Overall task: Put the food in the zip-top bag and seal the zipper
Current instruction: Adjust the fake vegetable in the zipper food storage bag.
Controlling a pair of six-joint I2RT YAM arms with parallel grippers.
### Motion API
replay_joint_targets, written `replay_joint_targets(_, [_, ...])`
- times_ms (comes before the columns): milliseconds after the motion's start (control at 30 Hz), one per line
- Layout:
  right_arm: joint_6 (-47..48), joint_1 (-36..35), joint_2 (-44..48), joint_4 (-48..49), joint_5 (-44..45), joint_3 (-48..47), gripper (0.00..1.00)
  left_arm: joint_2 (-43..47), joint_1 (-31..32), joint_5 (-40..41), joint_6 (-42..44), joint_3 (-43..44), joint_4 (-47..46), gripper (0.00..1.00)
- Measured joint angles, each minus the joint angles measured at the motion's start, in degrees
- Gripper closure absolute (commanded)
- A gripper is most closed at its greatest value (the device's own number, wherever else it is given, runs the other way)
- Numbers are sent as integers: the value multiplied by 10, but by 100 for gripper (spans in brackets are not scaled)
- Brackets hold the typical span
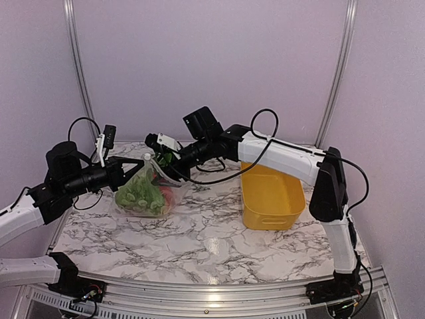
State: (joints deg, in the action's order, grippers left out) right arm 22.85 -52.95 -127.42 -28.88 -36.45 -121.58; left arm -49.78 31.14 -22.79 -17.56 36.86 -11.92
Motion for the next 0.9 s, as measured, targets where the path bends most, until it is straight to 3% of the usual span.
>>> replay_joint_targets(300, [10, 17, 71, -28, 8, 29, 29, 0, 0, 0, 2, -5, -11, 100])
replay_joint_targets(533, [-15, 17, 34, -33, 14, 6, 32, -1, 0, 0, 4, -5, -11, 100])
replay_joint_targets(633, [-20, 17, 10, -47, 13, 0, 43, -1, 0, 0, 4, -5, -11, 100])
replay_joint_targets(767, [-24, 17, -18, -77, 8, -16, 80, -1, 0, 0, 4, -5, -11, 100])
replay_joint_targets(900, [-32, 20, -23, -89, 5, -25, 88, -1, 0, 0, 4, -5, -11, 100])
